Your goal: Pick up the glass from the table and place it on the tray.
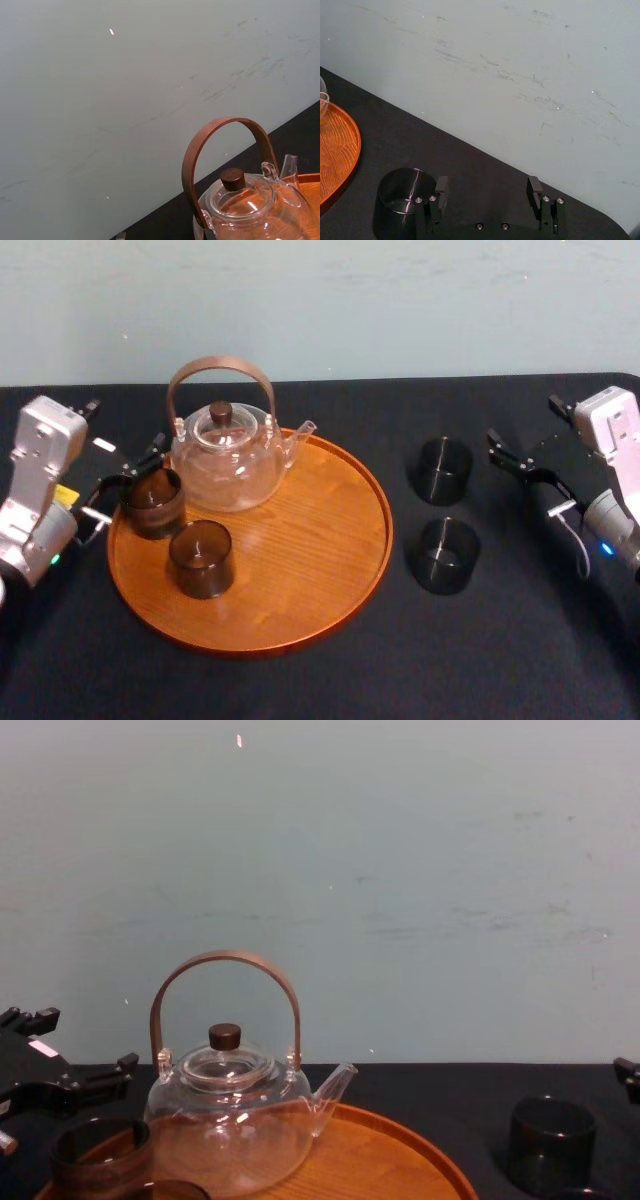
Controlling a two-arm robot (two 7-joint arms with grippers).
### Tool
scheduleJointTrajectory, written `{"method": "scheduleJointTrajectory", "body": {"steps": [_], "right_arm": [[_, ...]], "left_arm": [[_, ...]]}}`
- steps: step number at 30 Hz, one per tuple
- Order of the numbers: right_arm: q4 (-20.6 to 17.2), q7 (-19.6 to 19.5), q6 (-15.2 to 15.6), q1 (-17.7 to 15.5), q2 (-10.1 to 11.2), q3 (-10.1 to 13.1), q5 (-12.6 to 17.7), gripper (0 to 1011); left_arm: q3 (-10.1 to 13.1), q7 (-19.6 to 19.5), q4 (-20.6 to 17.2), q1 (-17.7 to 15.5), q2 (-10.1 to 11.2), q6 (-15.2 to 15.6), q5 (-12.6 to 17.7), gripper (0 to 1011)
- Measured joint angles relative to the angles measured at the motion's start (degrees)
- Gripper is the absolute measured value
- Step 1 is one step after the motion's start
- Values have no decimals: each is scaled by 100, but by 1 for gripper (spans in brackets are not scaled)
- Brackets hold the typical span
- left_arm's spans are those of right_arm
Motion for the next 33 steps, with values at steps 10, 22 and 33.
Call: {"method": "scheduleJointTrajectory", "body": {"steps": [10, 22, 33], "right_arm": [[0, 0, 0, 0, 0, 0, 0, 1002], [0, 0, 0, 0, 0, 0, 0, 1002], [0, 0, 0, 0, 0, 0, 0, 1002]], "left_arm": [[0, 0, 0, 0, 0, 0, 0, 1001], [0, 0, 0, 0, 0, 0, 0, 1001], [0, 0, 0, 0, 0, 0, 0, 1001]]}}
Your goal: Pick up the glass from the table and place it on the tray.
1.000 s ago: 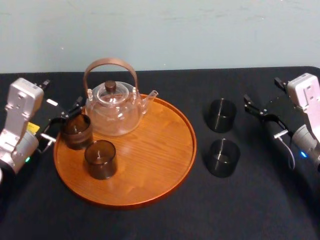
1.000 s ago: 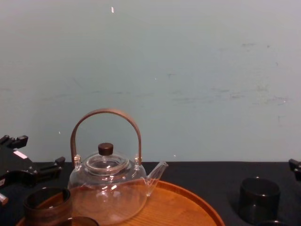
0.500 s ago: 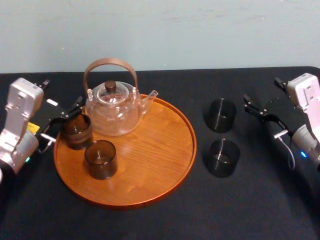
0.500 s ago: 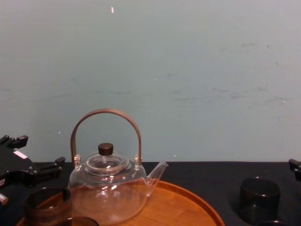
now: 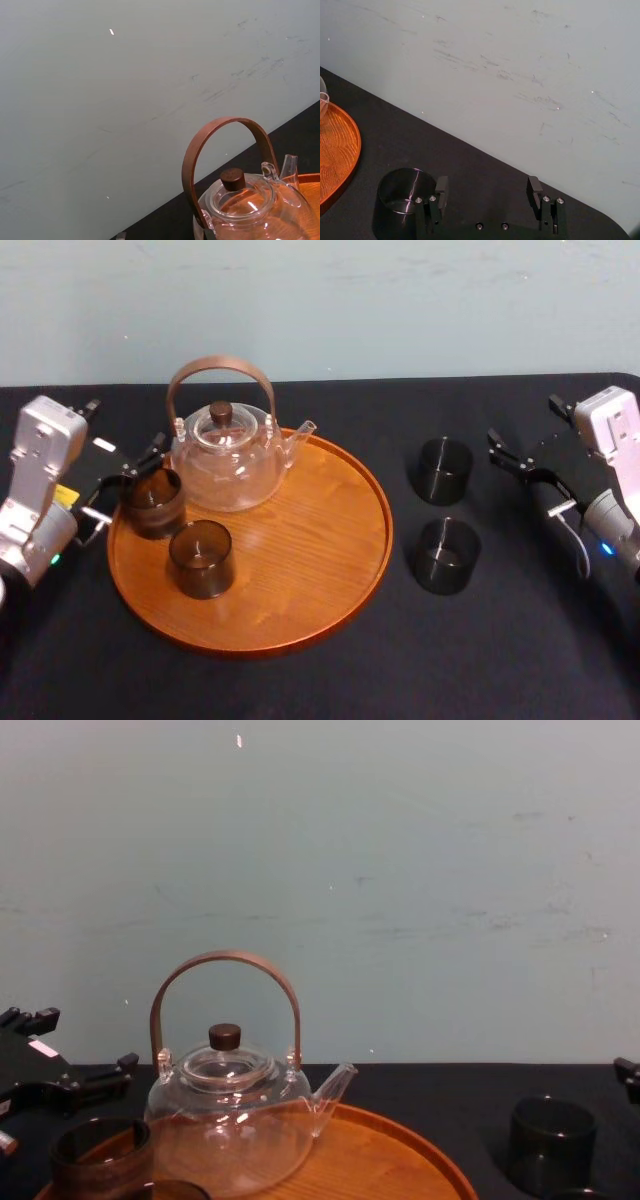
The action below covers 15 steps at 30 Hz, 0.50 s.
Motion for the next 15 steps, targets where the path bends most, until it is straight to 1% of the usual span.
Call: {"method": "scheduleJointTrajectory", "body": {"steps": [15], "right_arm": [[0, 28, -1, -3, -7, 18, -1, 1002]], "left_arm": [[0, 0, 0, 0, 0, 0, 0, 1001]]}}
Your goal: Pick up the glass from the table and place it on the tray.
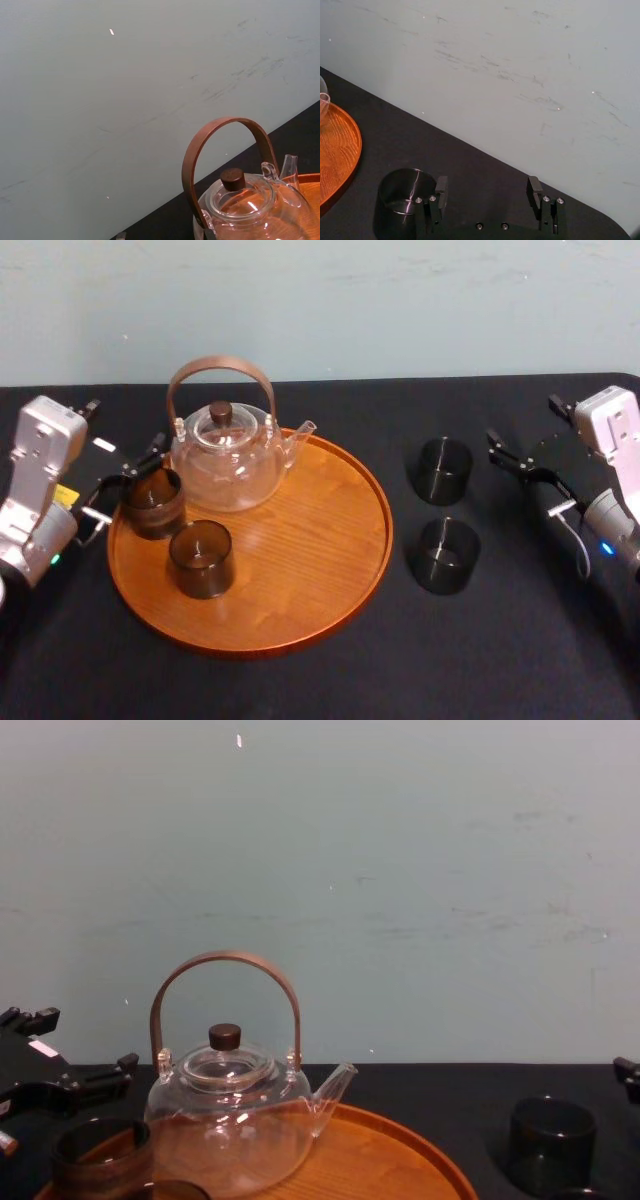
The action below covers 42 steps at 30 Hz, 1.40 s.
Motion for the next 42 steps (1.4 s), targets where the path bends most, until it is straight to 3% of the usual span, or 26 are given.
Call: {"method": "scheduleJointTrajectory", "body": {"steps": [11, 17, 31, 42], "right_arm": [[-266, 357, 213, -163, 31, 263, 255, 1002], [-651, 591, 432, -434, 161, 489, 557, 1002], [-1655, 1309, 958, -1378, 770, 998, 1177, 1002], [-1932, 2090, 1044, -1789, 1201, 1179, 1352, 1002]], "left_arm": [[0, 0, 0, 0, 0, 0, 0, 1001], [0, 0, 0, 0, 0, 0, 0, 1001], [0, 0, 0, 0, 0, 0, 0, 1001], [0, 0, 0, 0, 0, 0, 0, 1001]]}}
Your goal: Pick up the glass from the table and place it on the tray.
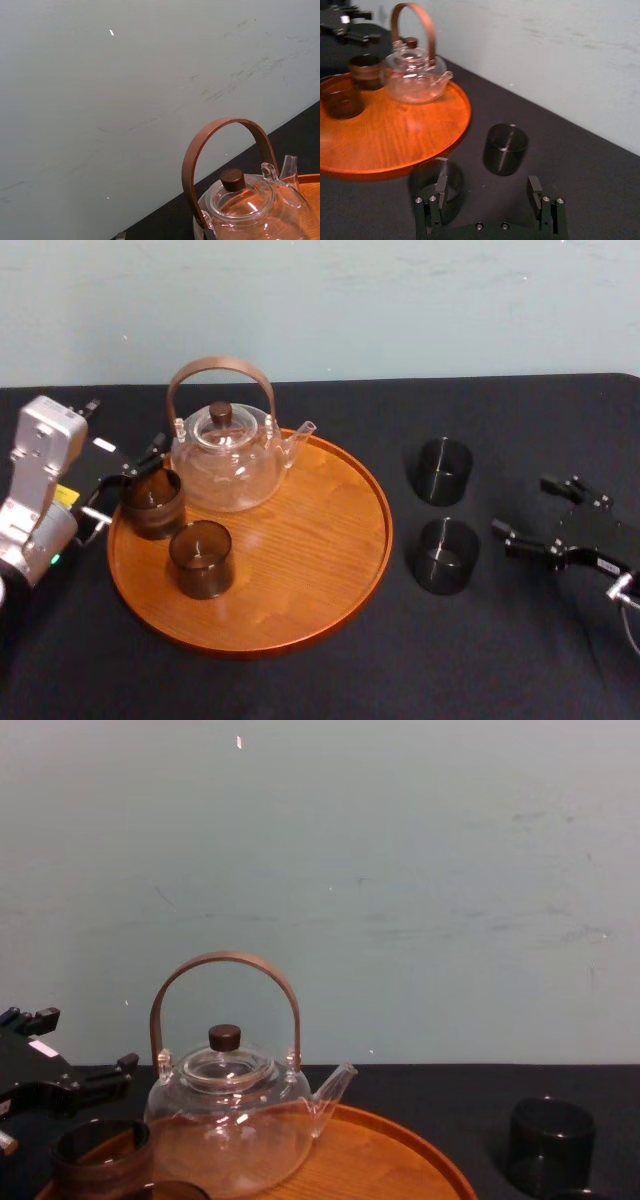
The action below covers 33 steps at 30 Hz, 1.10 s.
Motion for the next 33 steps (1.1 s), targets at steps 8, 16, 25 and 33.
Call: {"method": "scheduleJointTrajectory", "body": {"steps": [8, 16, 25, 33], "right_arm": [[-7, 506, -25, -45, 133, -5, -6, 1002], [26, 919, -83, 10, 121, -87, -131, 1002], [134, 1075, 2, 113, -4, -150, -293, 1002], [303, 1067, 227, 271, -181, -242, -383, 1002]], "left_arm": [[0, 0, 0, 0, 0, 0, 0, 1001], [0, 0, 0, 0, 0, 0, 0, 1001], [0, 0, 0, 0, 0, 0, 0, 1001], [0, 0, 0, 0, 0, 0, 0, 1001]]}}
